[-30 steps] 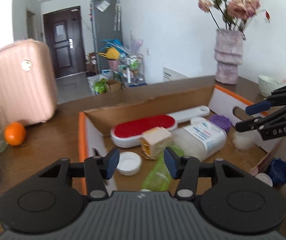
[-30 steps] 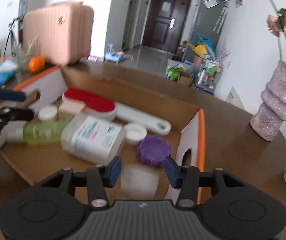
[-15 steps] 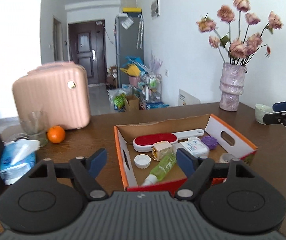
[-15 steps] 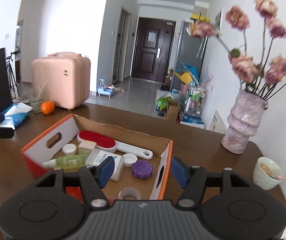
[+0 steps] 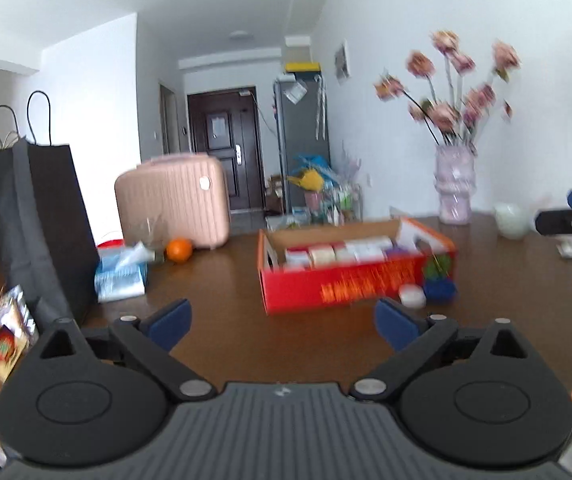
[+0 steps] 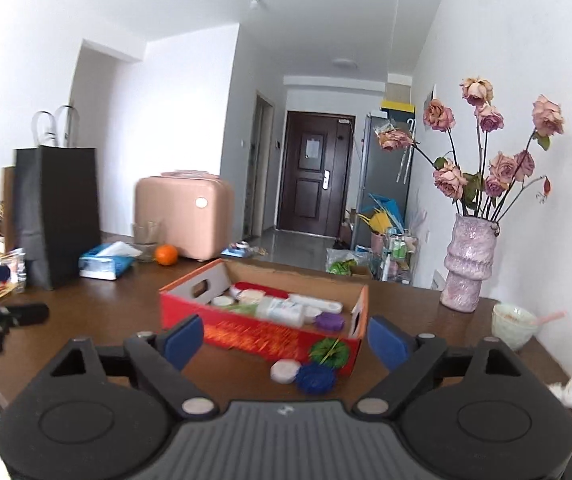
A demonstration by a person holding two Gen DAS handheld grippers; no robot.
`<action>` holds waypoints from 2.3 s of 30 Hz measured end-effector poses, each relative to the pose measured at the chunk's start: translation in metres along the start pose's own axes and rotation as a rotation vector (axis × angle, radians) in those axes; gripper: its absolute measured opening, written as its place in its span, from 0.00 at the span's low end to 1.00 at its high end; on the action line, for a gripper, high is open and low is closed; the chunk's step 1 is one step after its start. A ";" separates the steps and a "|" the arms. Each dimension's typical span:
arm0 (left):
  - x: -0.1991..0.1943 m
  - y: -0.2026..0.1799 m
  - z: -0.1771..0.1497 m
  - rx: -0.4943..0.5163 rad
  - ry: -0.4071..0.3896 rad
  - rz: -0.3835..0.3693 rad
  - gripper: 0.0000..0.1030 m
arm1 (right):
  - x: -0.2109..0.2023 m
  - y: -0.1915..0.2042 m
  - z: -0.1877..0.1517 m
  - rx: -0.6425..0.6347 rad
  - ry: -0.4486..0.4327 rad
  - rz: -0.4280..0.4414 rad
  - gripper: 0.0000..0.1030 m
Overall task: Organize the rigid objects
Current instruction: 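Withdraw both grippers from the box, then grasp the white cap with the left gripper while the right gripper grasps the blue cap, then carry both caps into the red box and open both grippers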
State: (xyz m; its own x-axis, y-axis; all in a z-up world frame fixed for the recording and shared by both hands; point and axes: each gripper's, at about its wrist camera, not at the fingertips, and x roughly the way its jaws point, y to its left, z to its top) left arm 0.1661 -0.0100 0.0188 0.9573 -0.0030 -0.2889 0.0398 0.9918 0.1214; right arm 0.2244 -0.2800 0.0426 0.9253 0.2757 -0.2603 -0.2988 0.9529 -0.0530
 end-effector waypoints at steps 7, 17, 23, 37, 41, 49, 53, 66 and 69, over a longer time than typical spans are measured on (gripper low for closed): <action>-0.035 -0.020 -0.028 0.007 0.065 0.012 0.97 | -0.039 0.019 -0.045 0.020 0.077 0.085 0.88; -0.037 -0.042 -0.024 0.027 0.066 -0.028 0.98 | -0.059 0.009 -0.067 0.079 0.072 0.047 0.89; -0.013 -0.049 -0.022 0.006 0.109 -0.048 0.98 | -0.045 -0.008 -0.073 0.126 0.092 0.036 0.89; 0.111 -0.060 -0.008 -0.080 0.237 -0.067 0.97 | 0.083 -0.059 -0.065 0.151 0.221 0.027 0.87; 0.158 -0.071 0.001 -0.061 0.275 -0.103 0.94 | 0.155 -0.072 -0.059 0.120 0.322 0.025 0.86; 0.233 -0.098 0.013 -0.018 0.331 -0.215 0.81 | 0.252 -0.080 -0.062 0.116 0.403 0.129 0.69; 0.267 -0.118 0.020 0.002 0.346 -0.273 0.73 | 0.257 -0.098 -0.063 0.180 0.402 0.175 0.51; 0.312 -0.167 0.016 0.050 0.351 -0.261 0.39 | 0.203 -0.140 -0.070 0.314 0.308 0.106 0.51; 0.293 -0.162 0.016 0.051 0.337 -0.254 0.39 | 0.191 -0.136 -0.067 0.330 0.310 0.114 0.51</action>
State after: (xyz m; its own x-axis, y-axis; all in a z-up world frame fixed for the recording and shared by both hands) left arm 0.4447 -0.1736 -0.0699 0.7683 -0.1963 -0.6092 0.2849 0.9572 0.0509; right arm 0.4258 -0.3651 -0.0649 0.7625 0.3777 -0.5252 -0.2579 0.9220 0.2887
